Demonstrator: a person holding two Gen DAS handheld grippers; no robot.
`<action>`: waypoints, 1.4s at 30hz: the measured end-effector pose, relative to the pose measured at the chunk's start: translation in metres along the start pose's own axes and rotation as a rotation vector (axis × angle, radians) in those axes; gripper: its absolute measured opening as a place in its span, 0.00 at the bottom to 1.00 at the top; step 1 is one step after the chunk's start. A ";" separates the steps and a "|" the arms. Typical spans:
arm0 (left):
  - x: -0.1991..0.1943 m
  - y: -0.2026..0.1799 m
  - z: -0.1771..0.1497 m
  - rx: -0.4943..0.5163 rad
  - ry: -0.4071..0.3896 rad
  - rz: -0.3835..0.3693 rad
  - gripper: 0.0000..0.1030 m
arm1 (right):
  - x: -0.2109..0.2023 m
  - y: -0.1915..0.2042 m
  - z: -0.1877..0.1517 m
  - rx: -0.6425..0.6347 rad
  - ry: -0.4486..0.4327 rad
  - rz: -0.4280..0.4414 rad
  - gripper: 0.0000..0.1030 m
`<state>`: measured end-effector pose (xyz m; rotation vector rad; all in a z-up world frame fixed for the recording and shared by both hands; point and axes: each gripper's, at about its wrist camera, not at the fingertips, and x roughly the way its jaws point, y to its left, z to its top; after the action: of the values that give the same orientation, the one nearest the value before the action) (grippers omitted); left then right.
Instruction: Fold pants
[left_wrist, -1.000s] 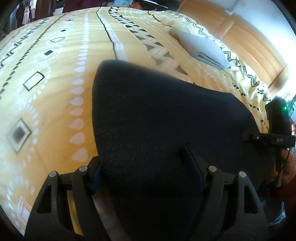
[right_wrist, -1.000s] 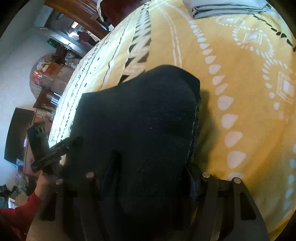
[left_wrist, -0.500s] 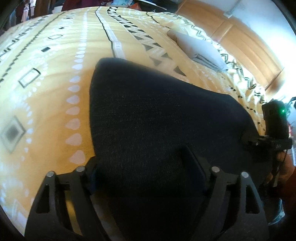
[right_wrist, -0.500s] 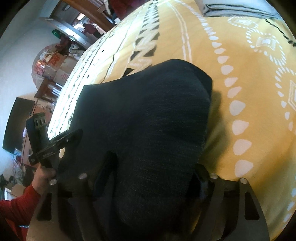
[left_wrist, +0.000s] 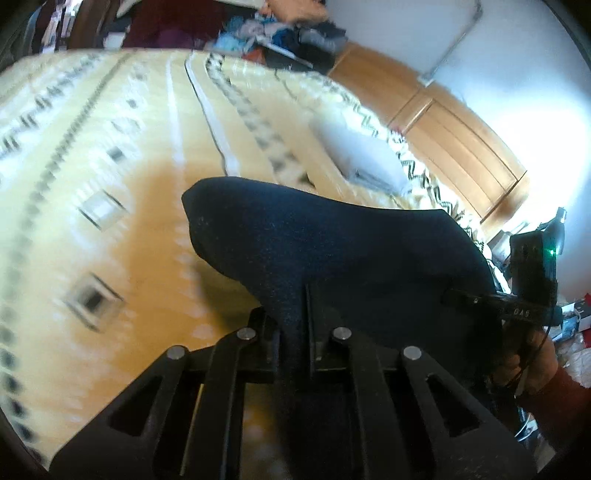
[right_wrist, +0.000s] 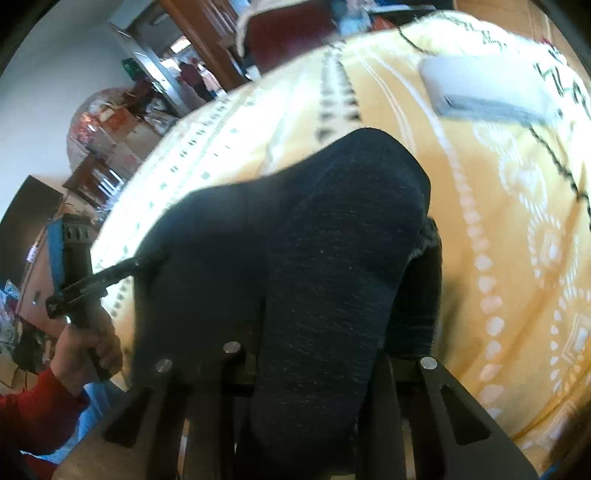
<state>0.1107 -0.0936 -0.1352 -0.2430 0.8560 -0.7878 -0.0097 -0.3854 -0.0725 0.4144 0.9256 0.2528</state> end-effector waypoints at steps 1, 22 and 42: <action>-0.014 0.007 0.009 0.000 -0.017 0.011 0.10 | 0.004 0.012 0.007 -0.004 0.002 0.026 0.26; -0.053 0.150 -0.031 -0.214 0.016 0.153 0.43 | 0.153 0.053 0.081 -0.077 0.139 0.096 0.53; -0.046 0.118 -0.064 -0.101 0.056 0.175 0.53 | 0.213 0.014 0.124 0.028 0.066 0.183 0.39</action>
<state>0.1056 0.0283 -0.2073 -0.2326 0.9579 -0.5907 0.2142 -0.3207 -0.1533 0.5198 0.9576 0.4230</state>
